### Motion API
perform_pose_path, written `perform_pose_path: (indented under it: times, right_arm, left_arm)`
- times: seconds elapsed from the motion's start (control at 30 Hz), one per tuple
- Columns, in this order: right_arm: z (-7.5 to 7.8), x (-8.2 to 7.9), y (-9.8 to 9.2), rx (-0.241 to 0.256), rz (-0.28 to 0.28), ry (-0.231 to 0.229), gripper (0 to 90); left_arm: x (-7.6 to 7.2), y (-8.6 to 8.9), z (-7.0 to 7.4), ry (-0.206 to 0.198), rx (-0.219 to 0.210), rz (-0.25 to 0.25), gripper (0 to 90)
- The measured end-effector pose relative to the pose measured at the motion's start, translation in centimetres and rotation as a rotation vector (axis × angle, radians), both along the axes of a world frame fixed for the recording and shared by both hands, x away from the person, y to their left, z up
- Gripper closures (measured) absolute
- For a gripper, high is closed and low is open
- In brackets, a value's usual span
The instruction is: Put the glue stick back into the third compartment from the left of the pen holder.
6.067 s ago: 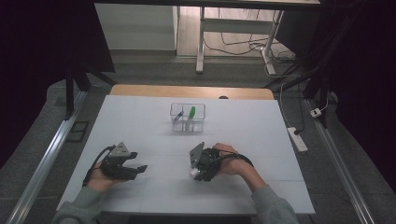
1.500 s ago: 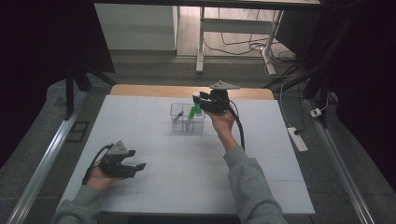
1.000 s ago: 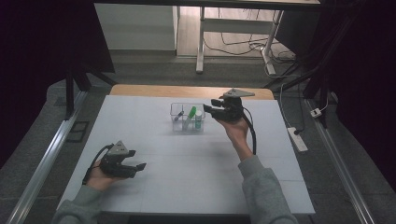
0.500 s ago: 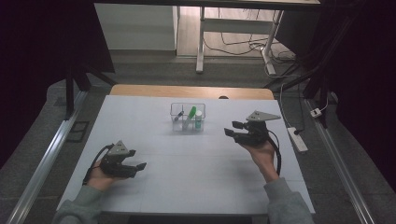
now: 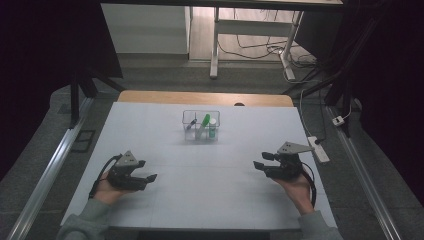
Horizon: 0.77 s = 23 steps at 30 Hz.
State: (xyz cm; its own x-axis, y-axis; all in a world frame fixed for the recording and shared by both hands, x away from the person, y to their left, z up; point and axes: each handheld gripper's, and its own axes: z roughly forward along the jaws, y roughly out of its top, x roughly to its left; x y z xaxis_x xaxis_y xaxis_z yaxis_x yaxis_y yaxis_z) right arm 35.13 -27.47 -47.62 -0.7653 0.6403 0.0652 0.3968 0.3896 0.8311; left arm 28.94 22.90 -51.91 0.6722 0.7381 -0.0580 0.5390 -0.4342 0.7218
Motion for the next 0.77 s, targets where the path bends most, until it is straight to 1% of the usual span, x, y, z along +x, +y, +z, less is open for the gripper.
perform_pose_path:
  times: [0.13,0.27,0.3,0.33,0.37,0.67,0.77]
  right_arm:
    - [-0.7,-0.6,-0.9,-0.013,0.001,0.015,43.8]
    - [-0.9,-0.9,-1.5,-0.002,-0.001,0.025,42.9]
    - [-1.0,-1.0,-1.7,-0.007,-0.005,0.028,42.7]
    - [-1.1,-1.0,-1.8,0.001,-0.001,0.028,42.6]
    - [-1.1,-1.0,-1.9,-0.005,-0.002,0.03,42.5]
    - [-1.3,-1.3,-2.0,-0.005,-0.002,0.031,42.0]
    - [-1.3,-1.4,-1.9,-0.016,-0.001,0.028,41.7]
  left_arm:
    - [0.0,0.0,0.0,-0.002,-0.003,0.005,27.6]
    - [0.0,0.0,0.0,-0.004,-0.001,0.005,27.7]
    - [0.0,0.0,0.0,-0.004,-0.001,0.004,27.7]
    - [0.0,0.0,0.1,-0.004,-0.001,0.005,27.6]
    - [0.0,0.0,0.1,-0.005,-0.002,0.005,27.6]
    - [-0.1,0.0,0.1,-0.009,-0.004,0.007,27.6]
    - [-0.1,0.1,0.1,-0.01,-0.004,0.008,27.6]
